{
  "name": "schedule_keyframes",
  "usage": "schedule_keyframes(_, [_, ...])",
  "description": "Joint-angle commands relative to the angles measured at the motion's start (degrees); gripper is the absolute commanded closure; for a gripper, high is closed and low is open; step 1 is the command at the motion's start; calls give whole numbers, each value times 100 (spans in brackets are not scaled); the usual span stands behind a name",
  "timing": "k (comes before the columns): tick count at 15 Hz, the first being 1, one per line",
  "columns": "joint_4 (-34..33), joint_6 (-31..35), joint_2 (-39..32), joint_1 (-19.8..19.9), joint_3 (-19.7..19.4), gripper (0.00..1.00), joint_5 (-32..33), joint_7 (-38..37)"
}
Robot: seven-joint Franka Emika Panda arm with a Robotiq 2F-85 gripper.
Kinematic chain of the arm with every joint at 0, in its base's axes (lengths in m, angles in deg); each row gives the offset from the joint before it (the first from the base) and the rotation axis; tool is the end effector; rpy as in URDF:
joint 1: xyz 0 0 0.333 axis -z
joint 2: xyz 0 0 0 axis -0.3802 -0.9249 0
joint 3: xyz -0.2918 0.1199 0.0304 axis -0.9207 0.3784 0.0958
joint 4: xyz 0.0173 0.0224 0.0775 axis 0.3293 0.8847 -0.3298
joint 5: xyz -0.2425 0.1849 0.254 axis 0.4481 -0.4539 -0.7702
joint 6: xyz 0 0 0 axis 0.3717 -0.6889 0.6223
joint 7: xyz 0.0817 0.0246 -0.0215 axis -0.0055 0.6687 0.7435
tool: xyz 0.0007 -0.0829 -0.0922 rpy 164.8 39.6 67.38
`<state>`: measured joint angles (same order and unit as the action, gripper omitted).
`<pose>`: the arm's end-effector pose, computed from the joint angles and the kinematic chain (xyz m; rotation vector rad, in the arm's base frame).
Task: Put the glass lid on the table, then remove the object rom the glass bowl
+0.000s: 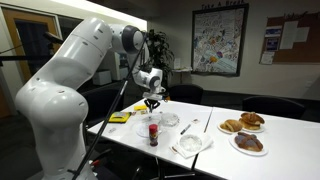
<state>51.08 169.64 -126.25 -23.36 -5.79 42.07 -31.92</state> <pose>0.6490 0.1590 0.1480 -2.8587 -0.6866 -0.0202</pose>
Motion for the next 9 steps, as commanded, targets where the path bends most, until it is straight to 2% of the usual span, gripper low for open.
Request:
schedule_keyframes(1, [120, -389, 81, 181, 24, 60, -125, 137])
schedule_keyframes(9, [465, 103, 836, 54, -309, 5, 279, -42])
